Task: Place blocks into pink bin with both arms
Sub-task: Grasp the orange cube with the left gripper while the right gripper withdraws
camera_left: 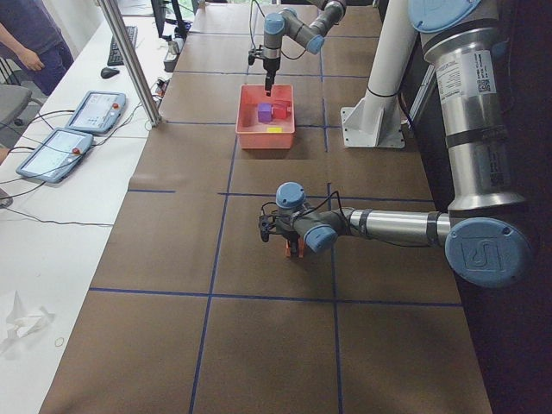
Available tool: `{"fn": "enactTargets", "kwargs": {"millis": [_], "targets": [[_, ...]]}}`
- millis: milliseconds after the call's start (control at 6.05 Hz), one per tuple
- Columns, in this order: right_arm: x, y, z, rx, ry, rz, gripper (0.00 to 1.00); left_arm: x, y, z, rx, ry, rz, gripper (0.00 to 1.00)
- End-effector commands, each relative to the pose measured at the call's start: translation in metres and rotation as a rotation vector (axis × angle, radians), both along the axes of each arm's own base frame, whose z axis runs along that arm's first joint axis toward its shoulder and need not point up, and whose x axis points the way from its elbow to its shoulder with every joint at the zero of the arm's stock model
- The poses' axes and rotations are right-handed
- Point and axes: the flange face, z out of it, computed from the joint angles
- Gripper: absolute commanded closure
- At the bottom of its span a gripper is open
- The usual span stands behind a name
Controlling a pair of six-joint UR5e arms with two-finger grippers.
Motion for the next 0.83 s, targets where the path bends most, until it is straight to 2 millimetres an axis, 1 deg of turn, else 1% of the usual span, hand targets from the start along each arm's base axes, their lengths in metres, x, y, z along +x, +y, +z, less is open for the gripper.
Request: {"fn": "enactTargets", "kwargs": {"millis": [0, 165, 331, 496, 662], "targets": [[0.013, 0.007, -0.007, 0.008, -0.027, -0.008, 0.00, 0.013, -0.016, -0.060, 0.089, 0.078, -0.006, 0.64], [0.034, 0.008, -0.005, 0.031, -0.036, -0.012, 0.00, 0.024, -0.034, -0.094, 0.139, 0.124, -0.015, 0.64], [0.057, -0.002, 0.005, 0.075, -0.028, -0.036, 0.00, 0.050, -0.063, -0.140, 0.169, 0.152, -0.017, 0.64], [0.094, -0.026, 0.019, 0.097, -0.032, -0.076, 0.00, 0.077, -0.094, -0.193, 0.168, 0.154, -0.019, 0.64], [0.138, -0.044, 0.044, 0.124, -0.031, -0.126, 0.00, 0.102, -0.121, -0.253, 0.157, 0.144, -0.018, 0.64]]}}
